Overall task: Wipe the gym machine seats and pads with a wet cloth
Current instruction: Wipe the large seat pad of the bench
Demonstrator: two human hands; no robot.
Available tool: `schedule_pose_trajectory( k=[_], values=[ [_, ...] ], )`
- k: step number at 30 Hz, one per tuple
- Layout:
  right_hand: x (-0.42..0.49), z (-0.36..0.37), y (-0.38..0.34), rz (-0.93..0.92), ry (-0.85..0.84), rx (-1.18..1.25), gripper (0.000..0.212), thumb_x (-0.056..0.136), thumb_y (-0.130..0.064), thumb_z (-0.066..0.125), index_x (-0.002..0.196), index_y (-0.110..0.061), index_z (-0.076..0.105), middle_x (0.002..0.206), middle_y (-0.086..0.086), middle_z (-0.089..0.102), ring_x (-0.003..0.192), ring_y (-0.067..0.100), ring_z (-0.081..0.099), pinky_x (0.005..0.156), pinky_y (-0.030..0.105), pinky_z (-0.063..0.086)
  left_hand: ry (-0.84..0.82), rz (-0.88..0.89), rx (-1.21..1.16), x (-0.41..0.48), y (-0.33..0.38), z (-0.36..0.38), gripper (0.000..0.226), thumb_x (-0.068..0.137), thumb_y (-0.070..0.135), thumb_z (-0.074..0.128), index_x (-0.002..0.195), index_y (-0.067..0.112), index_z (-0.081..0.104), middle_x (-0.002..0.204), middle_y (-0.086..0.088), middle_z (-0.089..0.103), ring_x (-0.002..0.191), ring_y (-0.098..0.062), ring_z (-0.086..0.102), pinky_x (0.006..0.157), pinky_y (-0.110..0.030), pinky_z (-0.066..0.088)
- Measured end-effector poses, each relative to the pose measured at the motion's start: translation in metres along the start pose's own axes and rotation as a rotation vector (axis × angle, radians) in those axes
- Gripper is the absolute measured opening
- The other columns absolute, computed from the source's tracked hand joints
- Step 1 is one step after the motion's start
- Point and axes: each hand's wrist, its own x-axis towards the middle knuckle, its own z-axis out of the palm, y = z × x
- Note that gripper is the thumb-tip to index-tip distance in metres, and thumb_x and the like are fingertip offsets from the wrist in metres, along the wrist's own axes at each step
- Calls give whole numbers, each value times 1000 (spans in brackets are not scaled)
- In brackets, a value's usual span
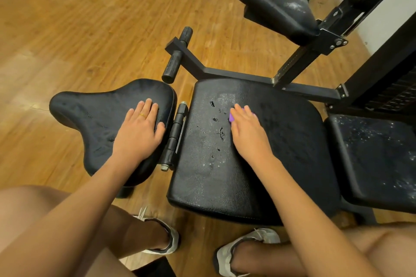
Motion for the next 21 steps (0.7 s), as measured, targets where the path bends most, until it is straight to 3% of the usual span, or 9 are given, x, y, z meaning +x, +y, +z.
schedule_pose_trajectory(
  k=[3, 5, 9, 12, 14, 18, 21],
  values=[
    [-48, -1, 4, 4, -44, 35, 20, 101, -9, 37, 110, -12, 55, 150, 4, 43, 143, 27, 31, 116, 30, 20, 11, -5, -9, -1, 1, 1, 64, 97, 41, 27, 146, 2, 40, 154, -20, 37, 143, -35, 31, 114, -50, 29],
    [-80, -3, 6, 6, -65, 64, 30, 102, -10, 41, 128, -13, 57, 154, 1, 40, 147, 24, 27, 118, 27, 13, 17, -11, -13, 0, 1, 3, 64, 97, 41, 29, 146, 2, 41, 154, -20, 37, 144, -35, 31, 115, -50, 29],
    [-85, -1, 9, 1, -78, 81, 42, 102, -16, 40, 142, -14, 49, 155, -1, 38, 148, 23, 27, 119, 29, 13, 19, -10, -21, 1, -2, 7, 63, 96, 42, 30, 146, 4, 42, 154, -19, 37, 144, -33, 31, 115, -50, 29],
    [-39, 1, 11, 1, -24, 40, 33, 102, -10, 42, 131, -6, 56, 150, 7, 45, 142, 30, 34, 114, 35, 25, 21, -10, -39, 3, -1, 8, 64, 96, 42, 31, 146, 4, 42, 155, -18, 37, 145, -33, 30, 116, -50, 28],
    [10, 3, 17, 9, 13, -30, 21, 99, -7, 42, 112, -5, 57, 138, 10, 51, 129, 35, 42, 102, 42, 35, 22, -12, -52, 4, 0, 8, 65, 96, 43, 30, 146, 4, 42, 155, -18, 37, 145, -33, 30, 116, -50, 27],
    [94, 4, 21, 31, 48, -90, 11, 95, -4, 39, 97, -8, 50, 118, 9, 50, 108, 31, 44, 83, 38, 34, 13, -21, -43, 2, 0, 7, 64, 96, 42, 29, 146, 4, 41, 155, -18, 37, 145, -33, 30, 116, -50, 27],
    [91, 0, 18, -1, 53, -84, 13, 94, -3, 39, 96, -7, 51, 116, 9, 51, 107, 30, 43, 89, 39, 38, 15, -22, -31, 1, 1, 3, 64, 96, 42, 29, 146, 3, 42, 155, -18, 37, 145, -33, 30, 116, -49, 27]
  ],
)
